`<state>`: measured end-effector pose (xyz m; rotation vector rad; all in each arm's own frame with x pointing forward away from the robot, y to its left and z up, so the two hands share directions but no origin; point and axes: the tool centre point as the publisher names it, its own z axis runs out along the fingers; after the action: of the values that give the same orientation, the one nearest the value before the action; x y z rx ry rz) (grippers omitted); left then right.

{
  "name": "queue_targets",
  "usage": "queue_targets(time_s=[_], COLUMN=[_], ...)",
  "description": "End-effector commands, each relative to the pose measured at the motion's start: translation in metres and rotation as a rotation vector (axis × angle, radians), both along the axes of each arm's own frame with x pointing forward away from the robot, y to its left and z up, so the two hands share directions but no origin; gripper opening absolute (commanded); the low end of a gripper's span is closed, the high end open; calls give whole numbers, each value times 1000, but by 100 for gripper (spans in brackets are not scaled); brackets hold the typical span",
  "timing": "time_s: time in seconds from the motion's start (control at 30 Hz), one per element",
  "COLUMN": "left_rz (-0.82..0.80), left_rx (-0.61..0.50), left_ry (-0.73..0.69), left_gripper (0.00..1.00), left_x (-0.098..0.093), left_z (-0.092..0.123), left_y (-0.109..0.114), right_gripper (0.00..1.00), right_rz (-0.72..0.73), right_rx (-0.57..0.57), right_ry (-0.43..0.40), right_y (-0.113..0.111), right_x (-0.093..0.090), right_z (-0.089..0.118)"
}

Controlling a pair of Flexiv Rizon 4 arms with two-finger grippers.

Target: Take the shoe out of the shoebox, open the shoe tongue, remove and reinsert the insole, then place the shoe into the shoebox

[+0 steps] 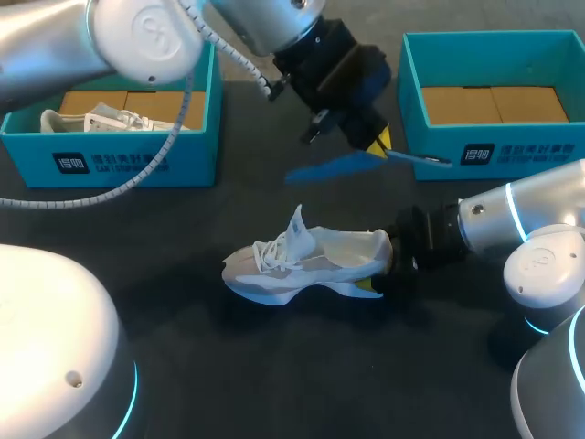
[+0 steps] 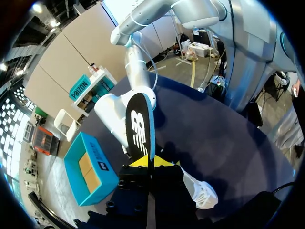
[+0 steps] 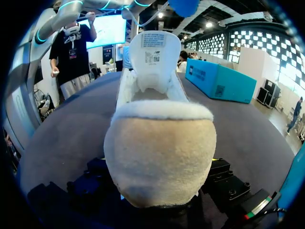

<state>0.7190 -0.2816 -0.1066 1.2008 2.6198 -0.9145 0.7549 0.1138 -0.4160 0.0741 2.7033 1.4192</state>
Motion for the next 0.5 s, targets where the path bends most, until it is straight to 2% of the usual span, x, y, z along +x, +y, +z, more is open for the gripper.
queue_targets(time_s=[0.03, 0.3, 0.37, 0.5], left_rz=[-4, -4, 57, 134], left_rx=[-1, -1, -15, -34], left_ry=[3, 3, 44, 167], left_gripper=[0, 0, 0, 0], left_x=[2, 2, 1, -7], left_z=[-2, -2, -5, 1], left_y=[-1, -1, 6, 10], right_gripper=[0, 0, 0, 0], right_rz=[-1, -1, -1, -1], right_rx=[-3, -3, -3, -3], right_ry=[-1, -1, -1, -1], right_y=[2, 2, 2, 2], right_x=[0, 0, 0, 0], right_z=[-4, -4, -4, -4])
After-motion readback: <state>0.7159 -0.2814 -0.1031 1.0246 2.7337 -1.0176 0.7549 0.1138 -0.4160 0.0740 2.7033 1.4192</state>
